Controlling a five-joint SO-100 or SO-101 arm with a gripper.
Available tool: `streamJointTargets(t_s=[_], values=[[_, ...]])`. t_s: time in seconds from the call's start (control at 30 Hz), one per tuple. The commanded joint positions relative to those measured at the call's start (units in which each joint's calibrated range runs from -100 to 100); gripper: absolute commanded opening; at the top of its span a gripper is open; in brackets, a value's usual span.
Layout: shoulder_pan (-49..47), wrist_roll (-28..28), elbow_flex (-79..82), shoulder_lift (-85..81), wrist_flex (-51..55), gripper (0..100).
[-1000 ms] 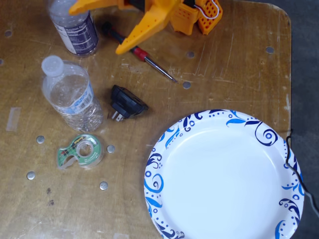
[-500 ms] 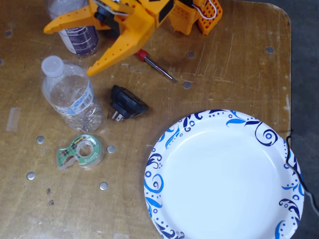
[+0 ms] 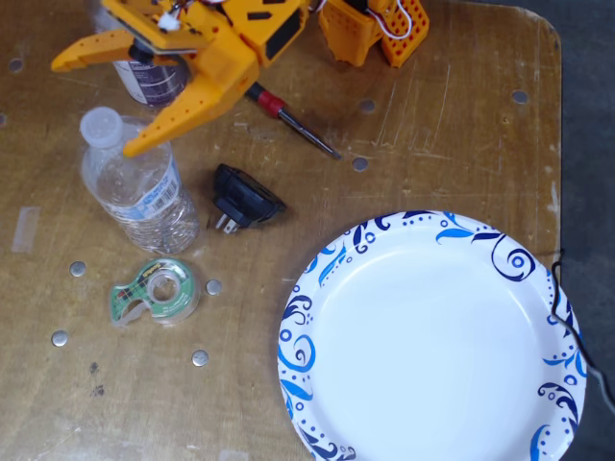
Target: Move the bottles to the plate
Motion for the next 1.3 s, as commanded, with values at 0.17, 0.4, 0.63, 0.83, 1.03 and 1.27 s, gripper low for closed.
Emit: streamJointTargets(t_s=[0.17,0.4,0.63,0.83,1.03,1.27], values=[[-1.1,0.0,-2.2,4.1,-7.7,39],[-2.3,-1.2,-2.1,8.5,-11.8,39],[-2.2,-2.3,-1.9,9.7,-11.4,39],[-0.8,-2.4,-0.4,9.6,-11.8,25],[1.3,-2.5,0.3,9.4,-11.8,15],[2.8,-2.6,0.1,9.4,-11.8,14]])
